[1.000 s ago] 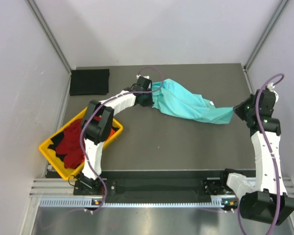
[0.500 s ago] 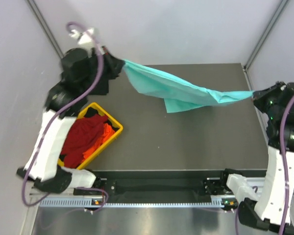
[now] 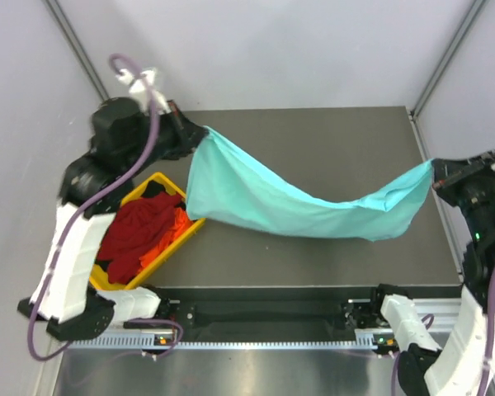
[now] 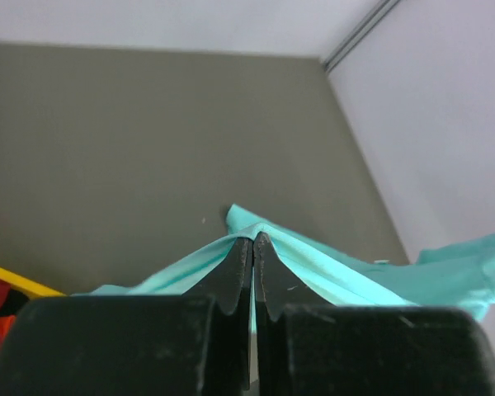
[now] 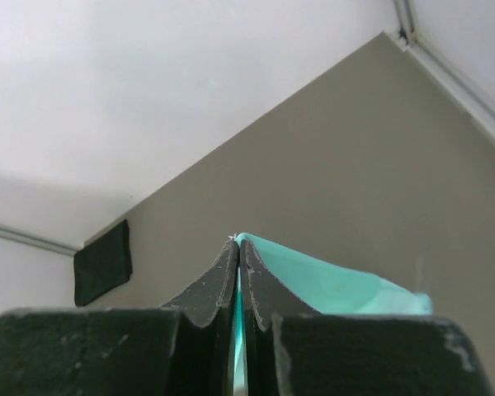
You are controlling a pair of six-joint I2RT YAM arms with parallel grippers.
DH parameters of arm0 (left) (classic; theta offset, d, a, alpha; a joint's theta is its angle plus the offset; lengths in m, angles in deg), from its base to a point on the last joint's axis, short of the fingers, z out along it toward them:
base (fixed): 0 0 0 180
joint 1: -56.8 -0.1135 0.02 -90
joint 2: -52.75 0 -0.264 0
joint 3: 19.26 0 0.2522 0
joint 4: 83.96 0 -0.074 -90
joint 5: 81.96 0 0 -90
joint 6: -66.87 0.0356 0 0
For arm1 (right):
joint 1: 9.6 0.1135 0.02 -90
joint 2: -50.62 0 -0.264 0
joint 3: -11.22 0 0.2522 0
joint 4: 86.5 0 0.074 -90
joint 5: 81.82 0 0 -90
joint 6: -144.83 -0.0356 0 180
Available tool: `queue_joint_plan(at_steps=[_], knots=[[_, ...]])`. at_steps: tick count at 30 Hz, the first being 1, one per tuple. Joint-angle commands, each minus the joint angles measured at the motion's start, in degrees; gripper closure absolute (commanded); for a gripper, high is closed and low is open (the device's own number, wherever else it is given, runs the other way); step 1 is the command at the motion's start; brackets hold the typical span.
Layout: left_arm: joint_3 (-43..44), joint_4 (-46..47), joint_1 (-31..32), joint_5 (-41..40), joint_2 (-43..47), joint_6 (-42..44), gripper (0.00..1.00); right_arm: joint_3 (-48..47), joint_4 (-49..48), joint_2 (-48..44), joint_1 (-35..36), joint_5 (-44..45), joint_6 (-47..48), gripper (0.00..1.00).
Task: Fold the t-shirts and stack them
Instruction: Flatten the tshirt out
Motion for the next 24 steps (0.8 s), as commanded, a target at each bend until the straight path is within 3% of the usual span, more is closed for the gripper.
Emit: queue_joint_plan(at_steps=[1,3,7,8,10,12,16,17,18,22,24], knots=[[-5.1,4.7,-0.3,1.4,-7.4,1.0,1.0,6.7,-10.7,5.5,-0.9,-3.6,-1.7,1.0],[-5.6,7.8,-0.4,1.6,-10.8,1.1,1.0,12.3,-20.0,8.7,-0.9,-4.6,-2.9,1.0],[1.7,17.9,-2.9,-1.1,-24.3,1.4,1.0,16.9,-37.6,17.9,-0.9,-5.4,-4.4,1.0],[3.3,19.9,-3.2,-6.7,-26.7,1.5,1.0,14.2,-40.2,22.8,-0.8,-4.7,-5.0,1.0],[9.9,22.4,-5.1,-9.4,-34.4,1.0,1.0,7.8,-39.8,28.3,-0.9,-4.3,-4.6,1.0],[19.8,23.9,-8.2,-4.6,-40.9,-2.1,1.0,-3.5,-38.8,35.6,-0.8,-4.4,-3.4,1.0],[29.3,31.4,-9.3,1.4,-41.8,-8.7,1.0,-31.8,-28.8,47.6,-1.1,-3.0,0.0,1.0],[29.6,33.9,-9.5,2.1,-40.9,-9.4,1.0,-39.6,-26.6,50.0,-1.5,-2.6,0.4,1.0],[29.5,34.7,-9.5,2.8,-39.9,-9.8,1.0,-41.1,-26.5,50.0,-2.1,-3.1,0.0,1.0],[18.8,37.5,-9.5,7.0,-30.0,-9.7,1.0,-31.1,-29.9,41.2,-5.8,-3.8,-0.3,1.0],[5.6,41.8,-9.3,8.6,-22.8,-10.4,1.0,-20.7,-32.7,34.4,-6.3,-3.7,1.2,1.0]])
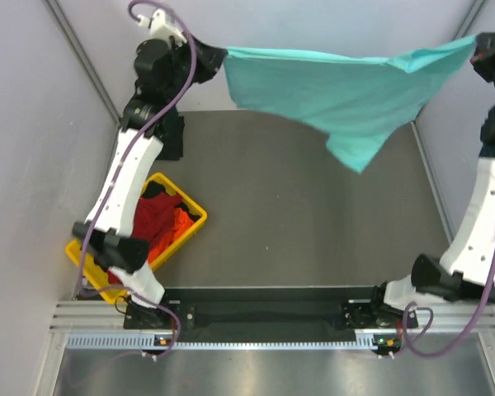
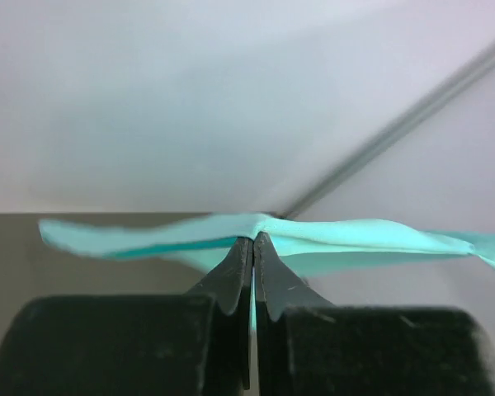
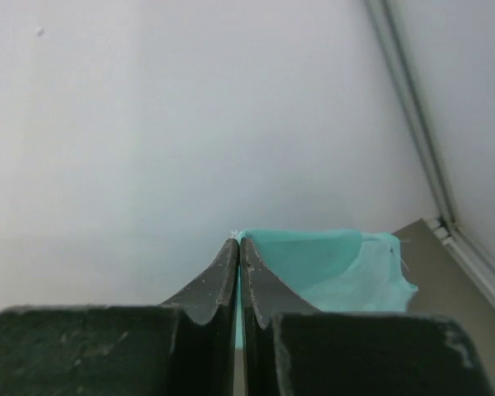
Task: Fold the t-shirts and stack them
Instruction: Flatten the tshirt out, then fold the tshirt
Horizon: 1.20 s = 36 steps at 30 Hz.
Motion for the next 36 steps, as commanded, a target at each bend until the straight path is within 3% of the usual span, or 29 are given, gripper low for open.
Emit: queue_joint_plan(at_steps=[1,7,9,15,21,27,36], knots=[[-15.7,11.8,0.6,5.3,14.0,-2.8,1.0,10.2,-3.8,-9.9,-1.6,0.7,3.2,1.0],[-44.0,13.2,2.5,7.8,28.0,-2.4,1.0,39.0,-2.7,-25.8,-1.7,2.8,9.5,1.0],[-52.9,12.9,2.9,8.5,32.2,-2.4,1.0,43.6,-0.7,-28.5,-1.7,5.3,9.9,1.0],[-73.5,11.8,5.5,9.6,40.1,-1.4,1.0,61.5,5.0,-35.7,-1.7,9.9,9.1,1.0],[-89.0,10.7,10.0,7.6,44.1,-1.5,1.0,79.2,4.1,-39.6,-1.8,15.5,7.7,1.0],[-94.9,11.6,10.9,6.9,44.9,-2.3,1.0,83.9,2.6,-39.0,-2.6,17.2,5.9,1.0],[-94.0,5.6,11.4,5.0,43.1,-2.0,1.0,84.9,4.3,-41.0,-2.6,16.0,6.4,1.0]])
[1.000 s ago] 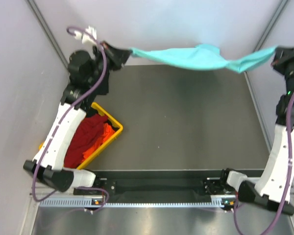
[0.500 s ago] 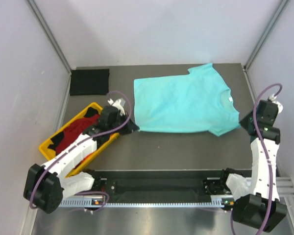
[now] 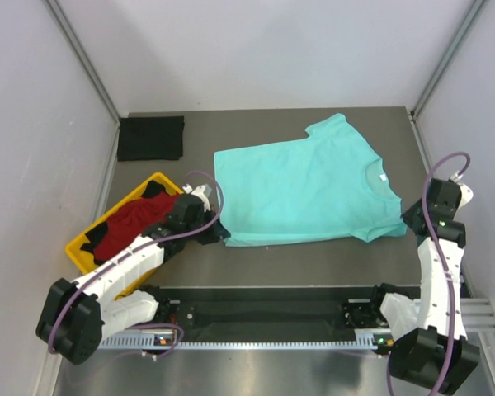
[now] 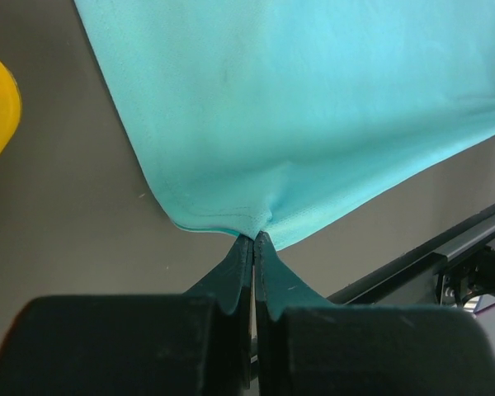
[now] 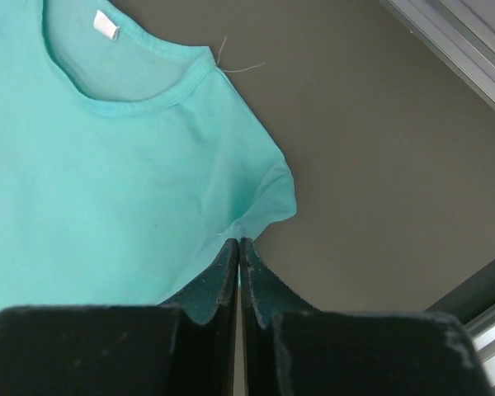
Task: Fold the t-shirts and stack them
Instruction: Fold the tshirt
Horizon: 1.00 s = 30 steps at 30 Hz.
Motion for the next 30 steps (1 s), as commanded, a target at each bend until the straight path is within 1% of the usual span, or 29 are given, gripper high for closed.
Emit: queue_joint_plan(at_steps=[1,3,6,8,9,10,12,13,16,18,21,22,25,30], knots=[[0.9,-1.3,0.4,-0.9,-0.5,0.0,1.0,1.5,-2.9,-2.3,-0.6,-0.4,-0.3,1.0],[0.9,-0.4,0.5,-1.0,-1.0,-0.5,1.0,2.3,-4.3,-2.0,-0.6,-1.3,-0.5,1.0],[2.5,-0.7,0.5,-1.7,-3.0,-0.7,1.0,0.7,-6.5,0.8,-0.5,-3.9,-1.9,1.0],[4.3,-1.2,0.5,-2.7,-5.0,-0.5,1.0,0.8,-11.5,2.4,0.2,-3.9,-3.9,1.0],[4.9,-1.6,0.5,-3.1,-5.9,-0.3,1.0,0.8,-12.9,3.4,1.1,-3.1,-4.6,1.0],[5.7,-2.1,0.5,-4.2,-6.8,0.0,1.0,-0.3,-14.2,6.5,3.4,-2.5,-5.2,1.0],[8.2,-3.3,0.5,-5.2,-9.8,0.7,1.0,-2.6,-14.0,10.4,6.3,0.3,-4.7,1.0],[9.2,-4.6,0.5,-5.8,-10.7,0.9,1.0,-4.8,-14.2,14.4,8.3,0.9,-3.6,1.0],[12.4,-5.5,0.5,-8.5,-13.0,1.2,1.0,-8.4,-16.3,19.9,8.8,0.7,-0.5,1.0],[14.3,-5.5,0.4,-10.6,-14.1,1.5,1.0,-11.7,-17.7,22.1,8.8,-0.5,3.2,1.0],[16.9,-7.3,0.4,-13.9,-16.2,1.9,1.0,-14.3,-20.1,26.0,8.8,-3.1,5.8,1.0],[17.6,-7.7,0.4,-14.5,-16.9,2.1,1.0,-15.6,-21.7,28.0,8.8,-3.9,6.3,1.0],[19.7,-9.2,0.3,-16.5,-19.0,2.8,1.0,-18.8,-22.3,33.0,8.9,-5.2,8.1,1.0],[23.8,-11.1,-0.3,-18.3,-23.1,3.5,1.0,-22.1,-25.4,37.6,9.6,-10.6,9.8,1.0]])
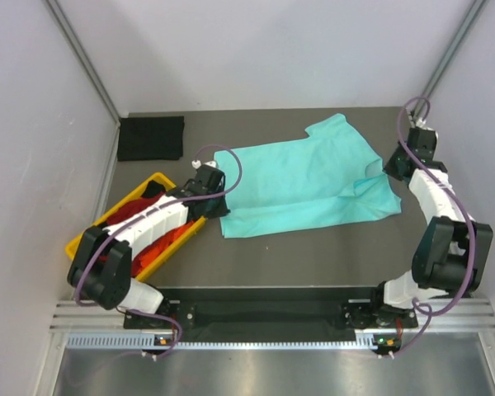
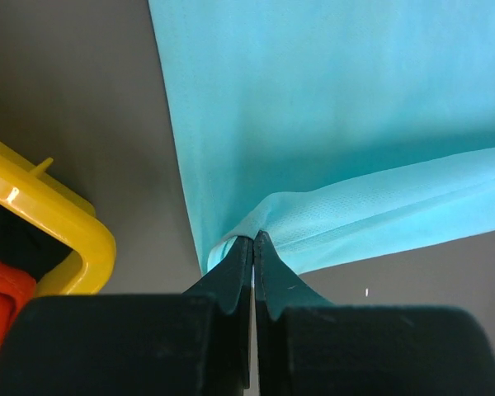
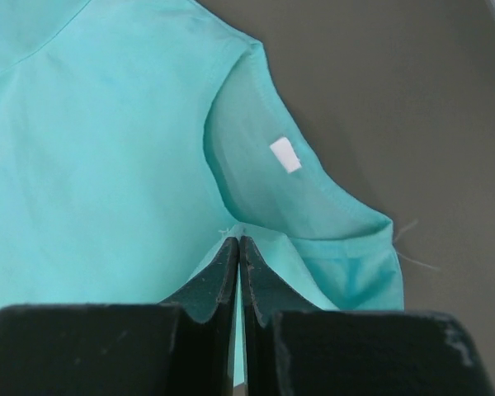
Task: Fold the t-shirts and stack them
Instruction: Fold the tshirt
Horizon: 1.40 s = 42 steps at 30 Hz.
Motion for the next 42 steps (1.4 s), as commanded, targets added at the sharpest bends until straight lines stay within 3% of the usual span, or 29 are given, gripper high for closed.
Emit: queue_joint_plan(at_steps=[1,15,42], knots=[[4.4,-2.1,-0.6,-3.1,-2.0,1.5,1.0,-4.2,-4.9,2.5,1.2,-5.5,3.1,1.0],[7.4,-3.4,-1.6,-5.0,-7.2,2.9,1.0,-12.8,-1.6,10.9,4.4,-4.3,8.6,1.0],[13.7,-6.4,-2.0,-8.8,-16.5,3.7,1.0,-17.5,0.5,16.4,4.4,-2.1,7.6,1.0]])
